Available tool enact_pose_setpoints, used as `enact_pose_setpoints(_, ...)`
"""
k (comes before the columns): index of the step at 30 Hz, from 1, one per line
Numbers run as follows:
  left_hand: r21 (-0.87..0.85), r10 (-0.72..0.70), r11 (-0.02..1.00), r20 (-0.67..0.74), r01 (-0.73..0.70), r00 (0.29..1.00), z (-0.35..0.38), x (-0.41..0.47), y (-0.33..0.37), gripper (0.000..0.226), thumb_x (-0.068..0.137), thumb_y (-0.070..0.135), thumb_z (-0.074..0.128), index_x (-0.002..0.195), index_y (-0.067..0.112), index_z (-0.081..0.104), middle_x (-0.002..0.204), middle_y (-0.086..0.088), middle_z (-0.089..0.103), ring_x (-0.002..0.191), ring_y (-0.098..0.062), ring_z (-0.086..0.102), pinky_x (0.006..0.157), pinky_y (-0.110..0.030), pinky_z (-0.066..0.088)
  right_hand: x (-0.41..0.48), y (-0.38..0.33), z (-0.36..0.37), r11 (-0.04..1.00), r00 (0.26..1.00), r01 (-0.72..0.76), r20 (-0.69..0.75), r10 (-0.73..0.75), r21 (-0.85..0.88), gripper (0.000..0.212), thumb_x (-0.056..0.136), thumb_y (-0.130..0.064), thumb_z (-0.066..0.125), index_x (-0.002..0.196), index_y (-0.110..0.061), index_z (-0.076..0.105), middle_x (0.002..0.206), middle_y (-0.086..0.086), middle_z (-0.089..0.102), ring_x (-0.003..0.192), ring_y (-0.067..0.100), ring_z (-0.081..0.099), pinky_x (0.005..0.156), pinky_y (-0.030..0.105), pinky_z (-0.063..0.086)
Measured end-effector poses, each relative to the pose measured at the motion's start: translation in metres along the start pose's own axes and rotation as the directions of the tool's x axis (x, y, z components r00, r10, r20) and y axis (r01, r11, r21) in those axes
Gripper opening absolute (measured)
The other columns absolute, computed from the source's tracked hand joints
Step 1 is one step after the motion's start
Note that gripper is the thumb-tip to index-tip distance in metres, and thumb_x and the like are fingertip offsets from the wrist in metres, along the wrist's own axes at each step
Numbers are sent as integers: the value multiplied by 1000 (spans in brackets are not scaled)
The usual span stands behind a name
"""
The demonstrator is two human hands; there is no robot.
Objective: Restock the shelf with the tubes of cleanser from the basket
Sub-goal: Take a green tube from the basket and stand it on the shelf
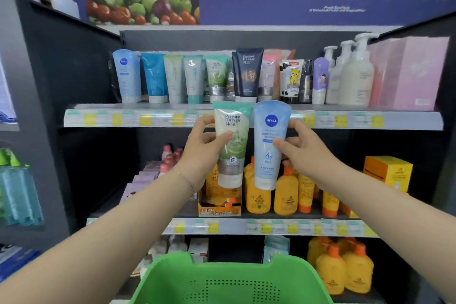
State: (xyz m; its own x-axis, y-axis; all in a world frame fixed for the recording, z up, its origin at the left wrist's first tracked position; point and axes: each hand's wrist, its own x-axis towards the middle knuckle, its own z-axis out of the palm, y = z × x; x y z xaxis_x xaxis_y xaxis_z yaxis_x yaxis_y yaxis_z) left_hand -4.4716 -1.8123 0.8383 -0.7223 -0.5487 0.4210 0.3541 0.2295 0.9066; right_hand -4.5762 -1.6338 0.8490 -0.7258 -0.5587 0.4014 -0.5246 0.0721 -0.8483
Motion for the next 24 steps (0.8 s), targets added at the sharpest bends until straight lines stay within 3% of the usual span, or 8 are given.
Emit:
enact_pose_setpoints(4,-6,16,1000,15,-15,1000,-1,10,16,25,93,21,62,114,31,50,101,-5,73,90,-25,71,85,-53,55,6,-10,-2,1000,1000,9,7,-9,19,25,98,-23,55,121,-29,46,99,-1,73,93,20,69,83,41,56)
enact_pose_setpoints(8,-36,25,999,7,-25,1000,-2,22,31,29,93,22,62,119,30,49,104,-5,73,91,-22,72,86,-48,56,14,-23,-3,999,999,36,9,-36,34,25,98,-22,55,121,-28,45,101,-3,71,91,12,67,74,35,57)
enact_pose_setpoints(11,-28,50,998,-1,-50,999,-2,30,42,33,94,21,61,123,28,47,110,-7,70,94,-20,71,83,-42,57,25,-33,-3,997,998,69,-1,-69,20,26,99,-23,54,121,-29,44,103,-3,71,89,8,66,77,33,56)
enact_pose_setpoints(16,-50,76,996,-49,-79,996,-4,45,60,29,94,18,60,119,27,47,106,-7,69,79,-12,70,58,-28,54,45,-52,1,990,991,134,-8,-134,47,26,99,-16,53,120,-27,43,116,-4,64,93,1,62,69,23,53)
enact_pose_setpoints(20,-38,91,995,-66,-94,994,-9,59,71,24,95,20,60,114,29,49,102,-4,70,76,-11,70,58,-29,52,61,-65,2,984,984,176,-28,-175,18,24,99,-18,53,117,-29,43,120,-3,61,100,8,62,85,34,55)
enact_pose_setpoints(24,-63,116,991,-87,-122,989,-17,70,81,25,94,18,60,116,25,49,96,-5,71,71,-13,69,60,-32,54,77,-75,5,982,982,187,-17,-187,9,21,99,-19,53,118,-23,45,119,1,64,103,14,64,89,41,55)
